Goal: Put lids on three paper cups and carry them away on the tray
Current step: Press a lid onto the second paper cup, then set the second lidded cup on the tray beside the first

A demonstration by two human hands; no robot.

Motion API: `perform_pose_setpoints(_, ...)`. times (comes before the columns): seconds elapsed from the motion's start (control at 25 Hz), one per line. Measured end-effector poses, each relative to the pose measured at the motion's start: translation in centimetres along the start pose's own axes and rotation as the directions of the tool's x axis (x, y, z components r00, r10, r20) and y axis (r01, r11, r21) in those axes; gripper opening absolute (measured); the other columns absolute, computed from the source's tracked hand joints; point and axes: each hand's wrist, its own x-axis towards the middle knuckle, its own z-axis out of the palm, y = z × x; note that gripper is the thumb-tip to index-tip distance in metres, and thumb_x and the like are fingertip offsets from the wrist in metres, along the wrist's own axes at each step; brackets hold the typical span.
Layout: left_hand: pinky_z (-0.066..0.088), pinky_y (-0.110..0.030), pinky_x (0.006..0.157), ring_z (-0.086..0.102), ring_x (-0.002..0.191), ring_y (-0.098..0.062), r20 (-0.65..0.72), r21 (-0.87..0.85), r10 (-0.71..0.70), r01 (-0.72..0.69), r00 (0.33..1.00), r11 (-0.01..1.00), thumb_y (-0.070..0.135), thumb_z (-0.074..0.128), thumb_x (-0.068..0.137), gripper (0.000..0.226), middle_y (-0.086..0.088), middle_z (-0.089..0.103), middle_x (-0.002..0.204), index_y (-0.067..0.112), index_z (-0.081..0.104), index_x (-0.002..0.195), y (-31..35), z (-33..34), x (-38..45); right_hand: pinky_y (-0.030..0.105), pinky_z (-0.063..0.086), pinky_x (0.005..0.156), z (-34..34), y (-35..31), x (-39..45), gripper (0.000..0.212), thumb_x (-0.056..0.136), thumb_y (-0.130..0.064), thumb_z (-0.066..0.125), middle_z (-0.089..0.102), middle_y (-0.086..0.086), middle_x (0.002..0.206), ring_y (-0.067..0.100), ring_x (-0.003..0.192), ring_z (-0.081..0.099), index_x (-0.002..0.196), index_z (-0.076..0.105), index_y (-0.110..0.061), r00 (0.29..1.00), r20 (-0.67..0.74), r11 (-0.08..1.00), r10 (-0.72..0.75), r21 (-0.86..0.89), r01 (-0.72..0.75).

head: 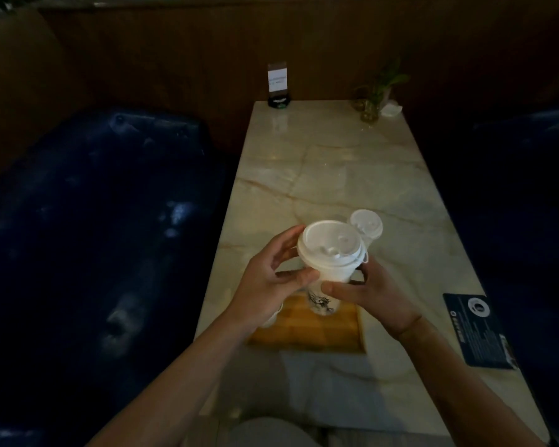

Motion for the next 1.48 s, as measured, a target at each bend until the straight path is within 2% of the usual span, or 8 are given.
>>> perform_pose_setpoints(0.12,0.055,-0.018,0.089,0.056,0.125,0.003,0.003,0.014,-0.039,0.039,0.999,0.999,0.004,0.081,0.078,0.069,0.024,0.065,0.127,0.042,0.053,0.13,-1.9,0.4,-0.8,0.009,0.052,0.079,-0.5,1.5,-0.5,0.08,0.066,-0.012,0.092,0.068,-0.009,0.121,-0.01,0.103,0.063,0.136,0.054,-0.021,1.0,0.003,0.998,0.023,-0.066,-0.022)
perform_pose_setpoints(0.28,0.054,-0.024,0.099,0.057,0.128,-0.004,-0.061,-0.035,-0.125,0.123,0.99,0.992,-0.004,0.079,0.077,0.073,0.009,0.063,0.134,0.024,0.051,0.139,-4.9,1.8,-2.1,0.026,0.059,0.088,-0.2,3.7,-1.2,0.084,0.064,-0.001,0.091,0.067,-0.001,0.124,0.0,0.106,0.064,0.137,0.053,-0.019,0.998,-0.01,0.996,0.06,-0.066,-0.061)
perform_pose_setpoints(0.48,0.05,-0.016,0.095,0.059,0.127,-0.007,-0.106,-0.097,-0.214,0.204,0.971,0.974,-0.006,0.074,0.081,0.07,-0.001,0.063,0.136,0.008,0.047,0.144,-8.3,3.2,-3.5,0.006,0.05,0.08,0.4,7.0,-1.6,0.081,0.059,0.0,0.093,0.072,-0.019,0.11,-0.013,0.099,0.064,0.122,0.057,-0.035,0.996,-0.013,0.99,0.086,-0.113,-0.087)
perform_pose_setpoints(0.72,0.052,-0.016,0.092,0.051,0.136,-0.018,-0.147,-0.076,-0.302,0.293,0.942,0.953,-0.005,0.071,0.085,0.068,-0.005,0.057,0.141,0.009,0.044,0.146,-11.8,4.2,-3.9,0.041,0.048,0.107,0.9,9.8,-0.9,0.086,0.061,-0.006,0.094,0.065,0.004,0.132,0.02,0.124,0.06,0.135,0.054,-0.023,0.995,-0.003,0.987,0.1,-0.122,-0.1)
perform_pose_setpoints(1.08,0.036,-0.035,0.118,0.04,0.144,-0.017,-0.116,-0.055,-0.38,0.376,0.918,0.925,0.013,0.07,0.08,0.077,-0.004,0.044,0.153,0.023,0.034,0.147,-16.6,4.3,-4.1,-0.007,0.039,0.079,3.9,13.1,0.3,0.073,0.057,-0.027,0.086,0.059,-0.029,0.111,-0.034,0.096,0.052,0.117,0.049,-0.046,0.985,-0.042,0.971,0.165,-0.169,-0.17)
perform_pose_setpoints(1.16,0.037,-0.036,0.117,0.042,0.142,-0.01,-0.074,-0.072,-0.388,0.383,0.919,0.921,0.01,0.07,0.077,0.082,0.003,0.045,0.151,0.02,0.031,0.149,-17.7,4.4,-4.4,-0.002,0.044,0.087,4.2,14.0,0.5,0.077,0.056,-0.03,0.089,0.062,-0.022,0.113,-0.028,0.1,0.056,0.122,0.051,-0.041,0.979,-0.049,0.964,0.199,-0.169,-0.204)
perform_pose_setpoints(1.32,0.04,-0.024,0.113,0.043,0.132,0.012,-0.035,-0.068,-0.393,0.39,0.919,0.918,0.008,0.073,0.072,0.086,0.023,0.047,0.142,0.031,0.032,0.143,-19.3,4.0,-4.4,0.046,0.047,0.108,4.6,15.3,1.1,0.081,0.065,-0.017,0.093,0.065,0.0,0.131,0.018,0.124,0.06,0.137,0.055,-0.019,0.974,-0.046,0.947,0.222,-0.227,-0.227)
perform_pose_setpoints(1.48,0.037,-0.029,0.116,0.043,0.134,0.008,-0.038,-0.041,-0.388,0.387,0.921,0.921,0.018,0.077,0.07,0.088,0.022,0.046,0.144,0.033,0.032,0.144,-20.2,3.6,-4.3,0.054,0.049,0.103,5.0,15.9,1.5,0.082,0.068,-0.016,0.092,0.065,0.005,0.133,0.025,0.126,0.06,0.14,0.052,-0.016,0.972,-0.064,0.945,0.226,-0.227,-0.234)
